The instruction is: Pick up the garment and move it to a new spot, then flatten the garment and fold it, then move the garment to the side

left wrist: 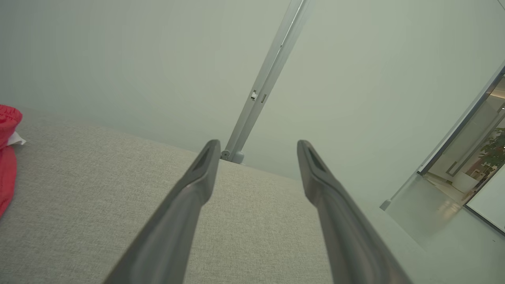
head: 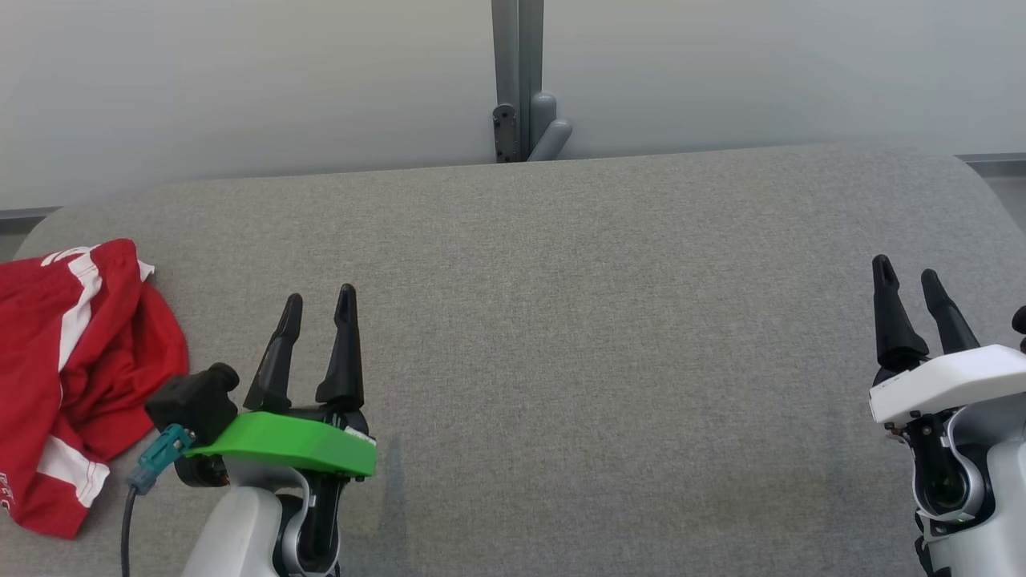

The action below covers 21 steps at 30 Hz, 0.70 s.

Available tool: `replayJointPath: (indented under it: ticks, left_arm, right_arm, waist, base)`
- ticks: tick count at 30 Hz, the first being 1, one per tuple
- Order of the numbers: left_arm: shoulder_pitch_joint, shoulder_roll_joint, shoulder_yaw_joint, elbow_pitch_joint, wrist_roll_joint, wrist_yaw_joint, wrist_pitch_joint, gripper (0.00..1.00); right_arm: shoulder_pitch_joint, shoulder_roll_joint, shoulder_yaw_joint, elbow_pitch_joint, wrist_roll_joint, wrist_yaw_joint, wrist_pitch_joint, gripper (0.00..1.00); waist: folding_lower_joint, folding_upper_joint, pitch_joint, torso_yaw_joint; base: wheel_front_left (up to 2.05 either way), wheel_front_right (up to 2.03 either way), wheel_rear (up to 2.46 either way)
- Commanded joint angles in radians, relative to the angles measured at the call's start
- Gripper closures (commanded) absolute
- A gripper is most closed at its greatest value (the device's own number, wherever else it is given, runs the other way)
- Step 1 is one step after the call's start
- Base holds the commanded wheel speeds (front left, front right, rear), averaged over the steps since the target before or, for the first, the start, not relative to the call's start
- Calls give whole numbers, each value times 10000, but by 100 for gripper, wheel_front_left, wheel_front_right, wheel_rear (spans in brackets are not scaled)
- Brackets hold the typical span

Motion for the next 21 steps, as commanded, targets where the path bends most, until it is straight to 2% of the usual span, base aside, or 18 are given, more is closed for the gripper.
replayJointPath:
  ticks: [1,21]
  left_arm:
    - [-304,69,26,-94,211,41,-64,0]
    - [-529,180,24,599,2139,297,206,0]
  right_arm:
    - [-58,-121,43,-162,-179,3,-97,0]
    - [134,10,452,259,-2161,4,-1094,0]
  waist:
    - [-1,0,0,2]
    - [-1,0,32,-21]
  base:
    - [0,0,0]
    - [0,0,0]
